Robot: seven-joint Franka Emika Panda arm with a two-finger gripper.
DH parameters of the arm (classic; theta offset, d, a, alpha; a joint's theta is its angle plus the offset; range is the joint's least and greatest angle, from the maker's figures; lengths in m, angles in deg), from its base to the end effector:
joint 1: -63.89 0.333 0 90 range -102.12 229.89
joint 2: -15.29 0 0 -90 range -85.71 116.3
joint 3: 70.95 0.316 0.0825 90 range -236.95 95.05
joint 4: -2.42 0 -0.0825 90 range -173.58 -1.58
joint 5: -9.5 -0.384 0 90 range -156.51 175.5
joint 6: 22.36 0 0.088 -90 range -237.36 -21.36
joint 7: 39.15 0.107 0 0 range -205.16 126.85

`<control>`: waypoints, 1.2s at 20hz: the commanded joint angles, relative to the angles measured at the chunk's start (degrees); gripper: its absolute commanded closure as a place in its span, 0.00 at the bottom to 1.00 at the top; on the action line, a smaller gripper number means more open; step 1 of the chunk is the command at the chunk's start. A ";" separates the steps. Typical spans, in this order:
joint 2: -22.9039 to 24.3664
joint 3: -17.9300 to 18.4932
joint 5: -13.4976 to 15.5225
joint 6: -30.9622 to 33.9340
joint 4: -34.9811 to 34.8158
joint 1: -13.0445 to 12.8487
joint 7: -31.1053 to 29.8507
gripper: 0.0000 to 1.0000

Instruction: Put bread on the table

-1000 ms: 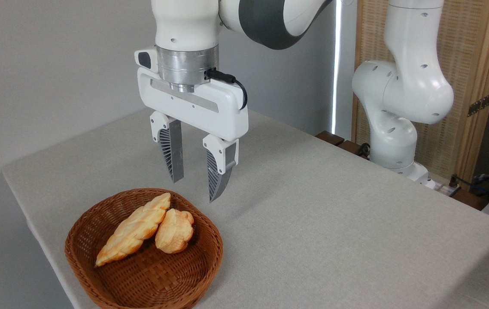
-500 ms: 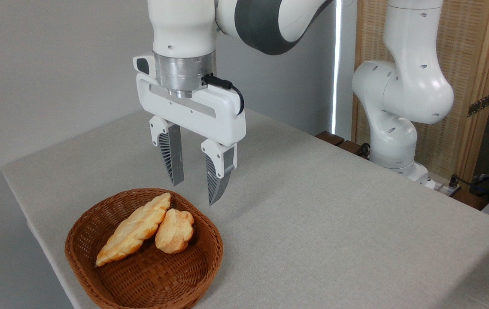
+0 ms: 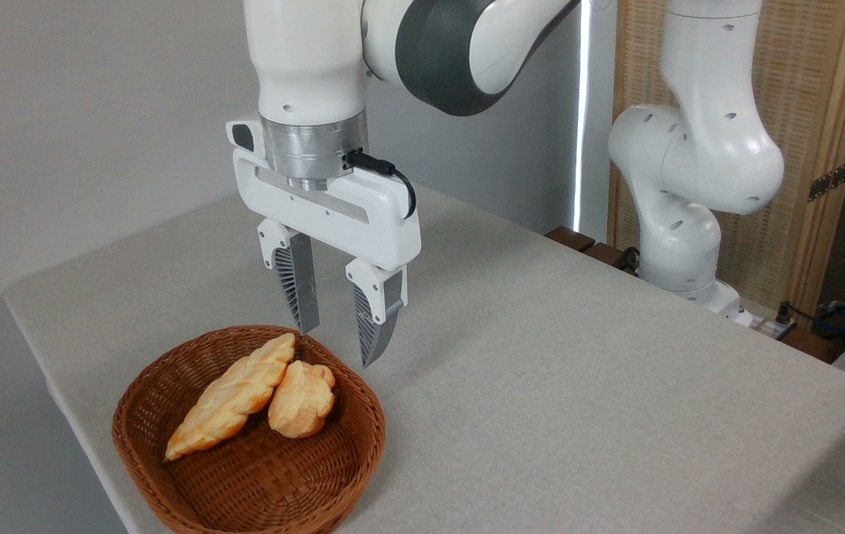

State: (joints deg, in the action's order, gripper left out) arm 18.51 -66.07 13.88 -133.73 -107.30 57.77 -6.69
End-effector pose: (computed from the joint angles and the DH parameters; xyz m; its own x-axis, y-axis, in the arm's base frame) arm 0.5529 -0.0163 0.5241 0.8408 -0.5296 0.1123 -0.5348 -0.8447 0.0210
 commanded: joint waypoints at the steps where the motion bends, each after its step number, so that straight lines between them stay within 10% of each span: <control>1: -0.05 0.48 0.63 0.97 1.00 0.41 1.02 0.00; 24: -0.05 0.75 -0.07 0.54 3.90 0.76 1.20 0.00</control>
State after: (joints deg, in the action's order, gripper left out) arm 18.79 -65.70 13.85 -133.73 -104.10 58.20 -6.69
